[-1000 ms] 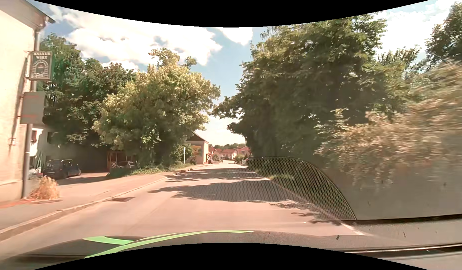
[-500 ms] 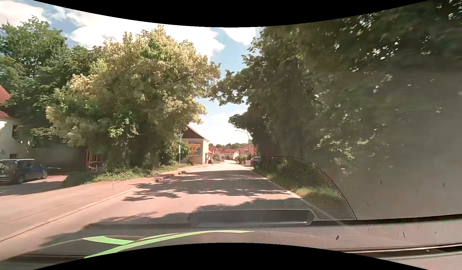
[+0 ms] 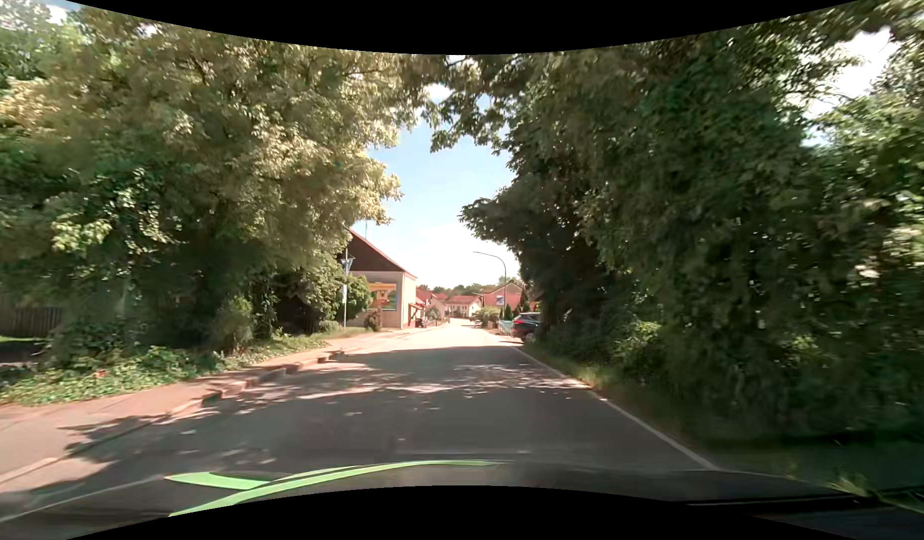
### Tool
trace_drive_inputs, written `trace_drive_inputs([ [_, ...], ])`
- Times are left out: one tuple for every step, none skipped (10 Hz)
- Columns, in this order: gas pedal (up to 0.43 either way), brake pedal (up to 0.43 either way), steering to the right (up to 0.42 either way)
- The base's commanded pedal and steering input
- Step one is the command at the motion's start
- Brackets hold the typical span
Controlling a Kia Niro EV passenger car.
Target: Follow the waypoints while adhering to traffic rules and regulations
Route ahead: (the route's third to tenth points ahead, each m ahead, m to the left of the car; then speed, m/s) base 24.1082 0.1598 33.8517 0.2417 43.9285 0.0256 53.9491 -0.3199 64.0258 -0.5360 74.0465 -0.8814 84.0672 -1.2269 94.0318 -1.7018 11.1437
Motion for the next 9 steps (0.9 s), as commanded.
trace_drive_inputs([
  [0.000, 0.000, -0.003],
  [0.000, 0.000, -0.003],
  [0.000, 0.000, -0.002],
  [0.000, 0.000, -0.002],
  [0.000, 0.000, 0.000],
  [0.000, 0.000, 0.000],
  [0.000, 0.000, 0.001],
  [0.000, 0.000, 0.002],
  [0.000, 0.000, 0.004],
])
